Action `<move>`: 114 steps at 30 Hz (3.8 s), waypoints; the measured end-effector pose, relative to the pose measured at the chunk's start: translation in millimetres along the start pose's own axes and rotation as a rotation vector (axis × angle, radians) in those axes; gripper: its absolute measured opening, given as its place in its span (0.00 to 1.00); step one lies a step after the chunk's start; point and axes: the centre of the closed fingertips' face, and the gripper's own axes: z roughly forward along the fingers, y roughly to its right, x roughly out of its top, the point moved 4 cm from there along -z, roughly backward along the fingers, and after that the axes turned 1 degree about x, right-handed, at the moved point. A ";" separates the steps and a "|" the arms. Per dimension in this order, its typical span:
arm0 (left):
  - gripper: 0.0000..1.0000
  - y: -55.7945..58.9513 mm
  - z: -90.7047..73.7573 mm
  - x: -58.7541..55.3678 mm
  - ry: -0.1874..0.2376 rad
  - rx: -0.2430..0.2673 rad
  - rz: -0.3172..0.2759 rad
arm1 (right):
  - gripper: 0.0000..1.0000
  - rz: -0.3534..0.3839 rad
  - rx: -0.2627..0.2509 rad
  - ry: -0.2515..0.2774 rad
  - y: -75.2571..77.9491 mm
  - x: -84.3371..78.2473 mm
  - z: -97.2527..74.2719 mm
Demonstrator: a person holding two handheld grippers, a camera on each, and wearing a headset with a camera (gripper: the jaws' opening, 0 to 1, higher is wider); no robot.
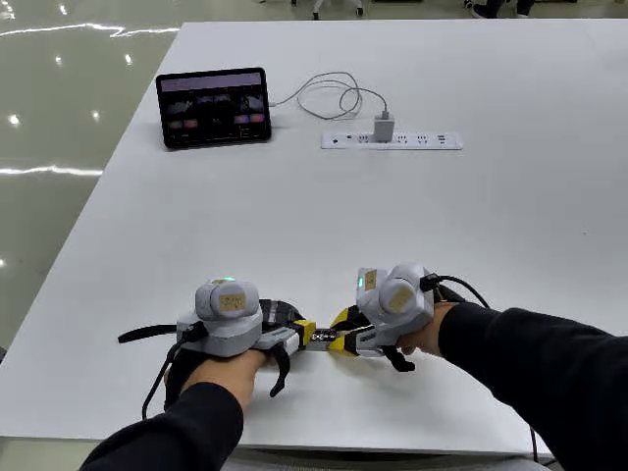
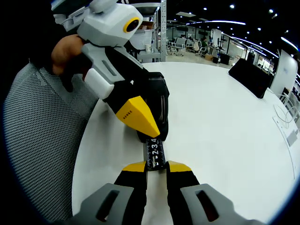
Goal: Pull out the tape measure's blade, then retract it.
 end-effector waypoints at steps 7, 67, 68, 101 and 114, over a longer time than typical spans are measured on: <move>0.62 0.1 0.2 0.1 0.000 0.000 -0.003 | 0.11 0.004 -0.001 0.007 -0.3 2.6 2.1; 0.62 -0.2 -0.5 0.1 0.002 -0.003 -0.009 | 0.11 0.007 0.009 0.030 -1.6 19.1 20.1; 0.62 -0.1 -0.6 0.1 0.002 -0.003 -0.009 | 0.11 0.009 0.009 0.032 -2.0 19.2 20.0; 0.64 -0.3 0.0 -0.3 0.033 -0.035 -0.005 | 0.12 0.027 0.004 0.034 -2.2 18.5 21.0; 0.96 -14.2 -2.2 6.1 0.027 0.004 0.000 | 0.26 0.072 -0.055 0.028 -1.2 14.4 14.8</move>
